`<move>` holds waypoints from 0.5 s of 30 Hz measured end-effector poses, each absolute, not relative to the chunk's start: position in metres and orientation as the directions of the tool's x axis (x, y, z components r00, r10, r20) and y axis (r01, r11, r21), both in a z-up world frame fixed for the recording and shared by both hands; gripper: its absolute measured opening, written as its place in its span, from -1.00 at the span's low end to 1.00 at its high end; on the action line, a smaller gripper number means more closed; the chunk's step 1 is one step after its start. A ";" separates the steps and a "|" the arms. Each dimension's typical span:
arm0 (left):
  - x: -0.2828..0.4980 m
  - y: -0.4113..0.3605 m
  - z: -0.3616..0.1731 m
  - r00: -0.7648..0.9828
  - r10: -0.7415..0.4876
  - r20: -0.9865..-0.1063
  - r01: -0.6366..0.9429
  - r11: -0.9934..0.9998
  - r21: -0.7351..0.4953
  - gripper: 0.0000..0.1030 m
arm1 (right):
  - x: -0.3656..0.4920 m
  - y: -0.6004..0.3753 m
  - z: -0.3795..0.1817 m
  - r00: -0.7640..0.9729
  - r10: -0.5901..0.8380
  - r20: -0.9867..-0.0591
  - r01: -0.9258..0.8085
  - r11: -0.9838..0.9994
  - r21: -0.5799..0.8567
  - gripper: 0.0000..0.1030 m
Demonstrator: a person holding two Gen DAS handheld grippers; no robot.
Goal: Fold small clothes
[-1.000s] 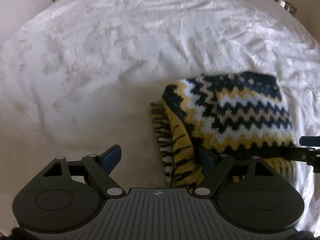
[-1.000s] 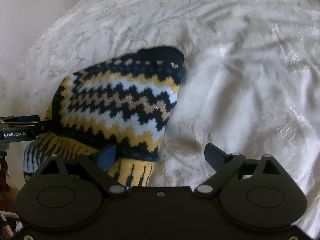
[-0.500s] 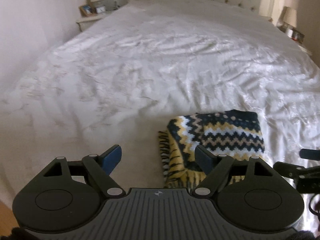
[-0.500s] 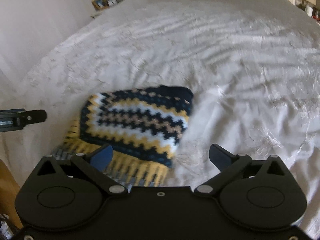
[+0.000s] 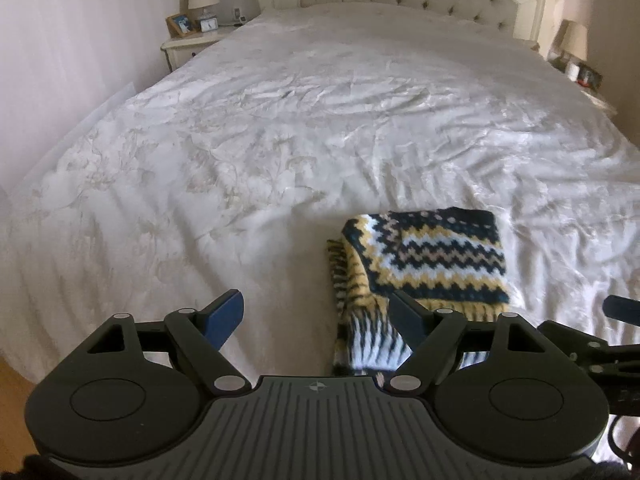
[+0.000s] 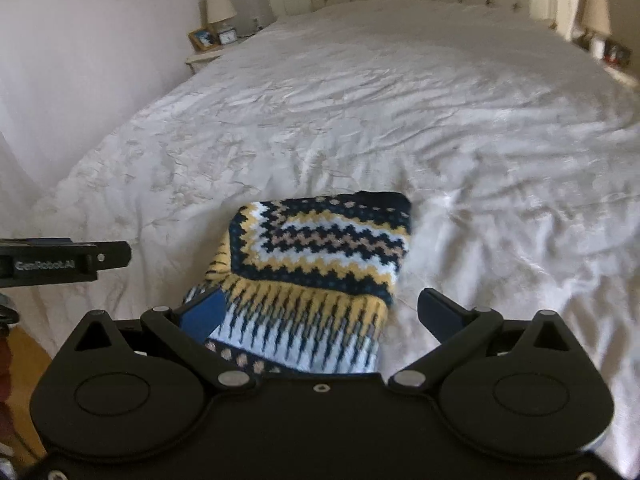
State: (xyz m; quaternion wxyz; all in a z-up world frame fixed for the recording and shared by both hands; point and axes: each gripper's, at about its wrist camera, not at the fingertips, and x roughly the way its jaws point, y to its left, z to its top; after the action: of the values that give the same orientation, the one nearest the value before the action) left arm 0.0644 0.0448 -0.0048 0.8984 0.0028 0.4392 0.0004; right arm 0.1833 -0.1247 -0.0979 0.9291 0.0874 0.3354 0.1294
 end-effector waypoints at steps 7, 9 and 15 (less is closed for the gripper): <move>0.035 0.048 0.005 0.608 0.005 -0.794 0.014 1.000 0.016 0.54 | 0.144 -0.113 -0.080 0.783 0.162 -0.600 -0.076 0.983 0.165 0.98; 0.026 0.050 0.007 0.606 -0.001 -0.795 0.015 1.000 0.010 0.55 | 0.135 -0.112 -0.075 0.783 0.157 -0.602 -0.063 0.983 0.175 0.97; 0.006 0.059 0.006 0.561 -0.015 -0.827 0.014 1.000 -0.008 0.55 | 0.108 -0.100 -0.066 0.793 0.104 -0.601 -0.033 0.991 0.127 0.96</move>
State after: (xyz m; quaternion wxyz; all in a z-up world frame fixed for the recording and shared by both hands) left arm 0.0062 0.0587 0.0058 0.8835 -0.0002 0.4683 -0.0082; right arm 0.1081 -0.0999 -0.0658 0.9451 0.0548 0.3200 0.0362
